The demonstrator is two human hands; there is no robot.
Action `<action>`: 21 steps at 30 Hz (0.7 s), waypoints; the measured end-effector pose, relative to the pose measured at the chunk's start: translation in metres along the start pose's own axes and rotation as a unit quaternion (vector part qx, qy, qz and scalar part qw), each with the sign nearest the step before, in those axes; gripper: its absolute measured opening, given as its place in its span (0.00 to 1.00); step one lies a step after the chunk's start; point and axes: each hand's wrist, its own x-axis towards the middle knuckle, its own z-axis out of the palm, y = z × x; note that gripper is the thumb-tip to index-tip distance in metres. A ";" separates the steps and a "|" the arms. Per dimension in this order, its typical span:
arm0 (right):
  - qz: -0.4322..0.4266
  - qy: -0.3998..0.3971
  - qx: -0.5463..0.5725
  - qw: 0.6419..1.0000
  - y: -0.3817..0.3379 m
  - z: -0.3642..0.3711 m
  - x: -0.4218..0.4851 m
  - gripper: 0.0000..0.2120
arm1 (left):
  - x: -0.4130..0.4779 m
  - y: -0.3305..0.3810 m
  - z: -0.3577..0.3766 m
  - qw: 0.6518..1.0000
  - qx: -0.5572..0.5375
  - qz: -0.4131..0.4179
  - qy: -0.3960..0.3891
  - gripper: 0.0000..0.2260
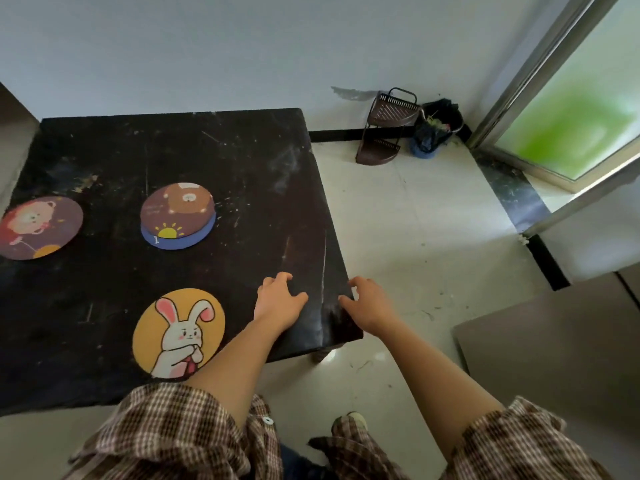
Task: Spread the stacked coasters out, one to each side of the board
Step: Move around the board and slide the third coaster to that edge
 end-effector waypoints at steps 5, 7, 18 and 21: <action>-0.019 -0.032 -0.035 0.999 0.058 -0.044 0.019 0.24 | -0.005 0.056 0.056 0.998 -0.021 -0.029 0.045 0.23; -0.035 -0.043 -0.046 0.997 0.075 -0.061 0.029 0.24 | -0.004 0.077 0.070 0.997 -0.028 -0.037 0.058 0.23; -0.126 -0.100 -0.135 0.978 0.069 -0.106 0.126 0.24 | 0.050 0.134 0.075 0.989 -0.020 -0.090 0.119 0.24; -0.153 -0.110 -0.165 0.968 0.050 -0.113 0.163 0.25 | 0.080 0.147 0.068 0.984 -0.033 -0.102 0.143 0.24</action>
